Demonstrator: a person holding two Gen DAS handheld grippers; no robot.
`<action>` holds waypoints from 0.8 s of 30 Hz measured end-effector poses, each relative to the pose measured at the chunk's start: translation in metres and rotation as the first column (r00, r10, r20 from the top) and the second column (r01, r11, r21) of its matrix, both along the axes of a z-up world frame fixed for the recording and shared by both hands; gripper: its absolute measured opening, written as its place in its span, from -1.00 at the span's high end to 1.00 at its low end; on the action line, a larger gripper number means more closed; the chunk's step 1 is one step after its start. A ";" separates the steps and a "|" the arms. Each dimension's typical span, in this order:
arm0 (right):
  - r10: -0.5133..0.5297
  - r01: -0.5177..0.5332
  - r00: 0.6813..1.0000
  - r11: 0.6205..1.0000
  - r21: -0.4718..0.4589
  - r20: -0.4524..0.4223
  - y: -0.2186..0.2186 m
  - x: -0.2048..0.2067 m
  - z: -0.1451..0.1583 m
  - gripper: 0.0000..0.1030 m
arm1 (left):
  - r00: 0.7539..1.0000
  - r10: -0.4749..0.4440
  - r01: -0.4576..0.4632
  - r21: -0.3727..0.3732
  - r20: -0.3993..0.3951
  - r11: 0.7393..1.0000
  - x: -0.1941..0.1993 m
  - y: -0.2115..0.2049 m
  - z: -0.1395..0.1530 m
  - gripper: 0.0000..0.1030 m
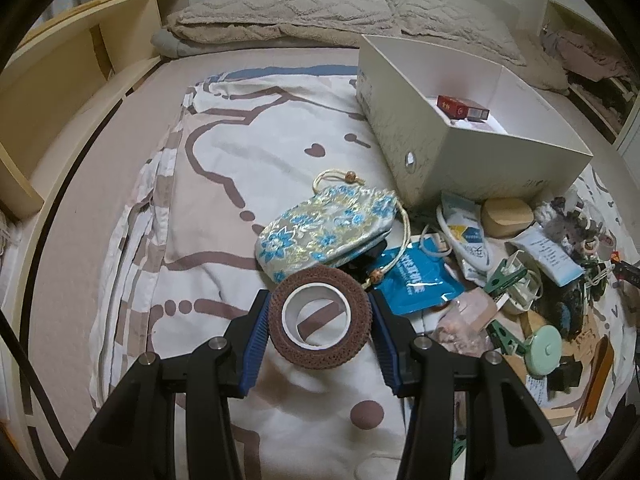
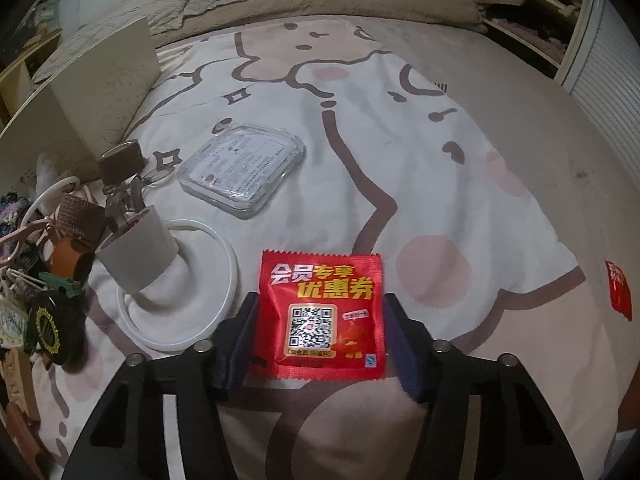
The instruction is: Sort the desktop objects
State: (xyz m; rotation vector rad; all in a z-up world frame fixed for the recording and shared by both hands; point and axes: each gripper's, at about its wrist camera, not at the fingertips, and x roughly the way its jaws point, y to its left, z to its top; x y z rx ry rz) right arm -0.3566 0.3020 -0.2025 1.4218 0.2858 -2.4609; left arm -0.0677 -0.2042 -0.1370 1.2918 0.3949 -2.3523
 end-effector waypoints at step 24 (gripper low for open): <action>0.042 -0.050 0.995 0.996 -0.080 -0.094 -0.017 0.014 0.052 0.11 | 0.997 0.012 -0.014 -0.026 -0.072 1.000 -0.012 0.009 0.031 0.07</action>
